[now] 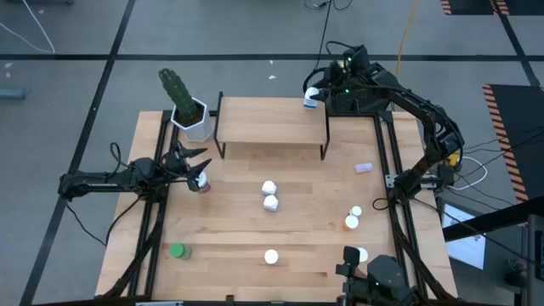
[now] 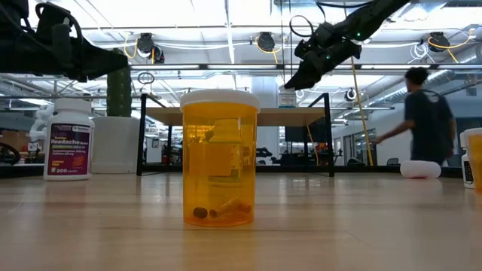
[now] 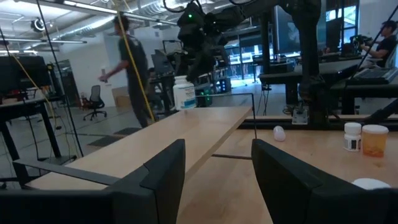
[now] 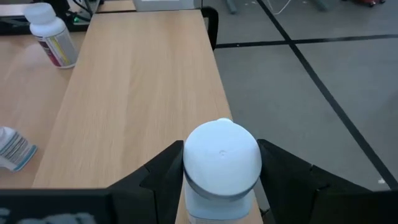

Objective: Pick and place medicine bottles onto shelf by color
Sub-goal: Put the top right white and blue pill bottle on the shelf

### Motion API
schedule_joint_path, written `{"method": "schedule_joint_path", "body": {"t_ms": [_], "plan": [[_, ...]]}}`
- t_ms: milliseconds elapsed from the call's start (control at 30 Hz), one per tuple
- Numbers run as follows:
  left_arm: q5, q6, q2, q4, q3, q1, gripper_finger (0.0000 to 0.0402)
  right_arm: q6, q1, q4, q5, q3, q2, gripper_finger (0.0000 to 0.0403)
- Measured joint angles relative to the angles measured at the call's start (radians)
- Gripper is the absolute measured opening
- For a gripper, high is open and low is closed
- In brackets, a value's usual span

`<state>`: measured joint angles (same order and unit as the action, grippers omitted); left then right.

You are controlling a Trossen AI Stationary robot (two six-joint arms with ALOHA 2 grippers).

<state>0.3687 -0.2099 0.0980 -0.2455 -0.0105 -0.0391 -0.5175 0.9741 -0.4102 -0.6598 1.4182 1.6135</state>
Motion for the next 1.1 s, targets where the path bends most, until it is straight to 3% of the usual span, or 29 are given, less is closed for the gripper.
{"method": "schedule_joint_path", "body": {"t_ms": [567,1100], "plan": [[0.000,-0.002,0.000,0.005,0.000,0.000,0.0189,-0.106,0.000,-0.004,0.003,-0.026,0.000,0.0186],[0.000,0.004,0.000,0.007,0.000,0.000,0.0189,-0.074,0.000,0.042,0.009,-0.026,-0.004,0.0253]]}}
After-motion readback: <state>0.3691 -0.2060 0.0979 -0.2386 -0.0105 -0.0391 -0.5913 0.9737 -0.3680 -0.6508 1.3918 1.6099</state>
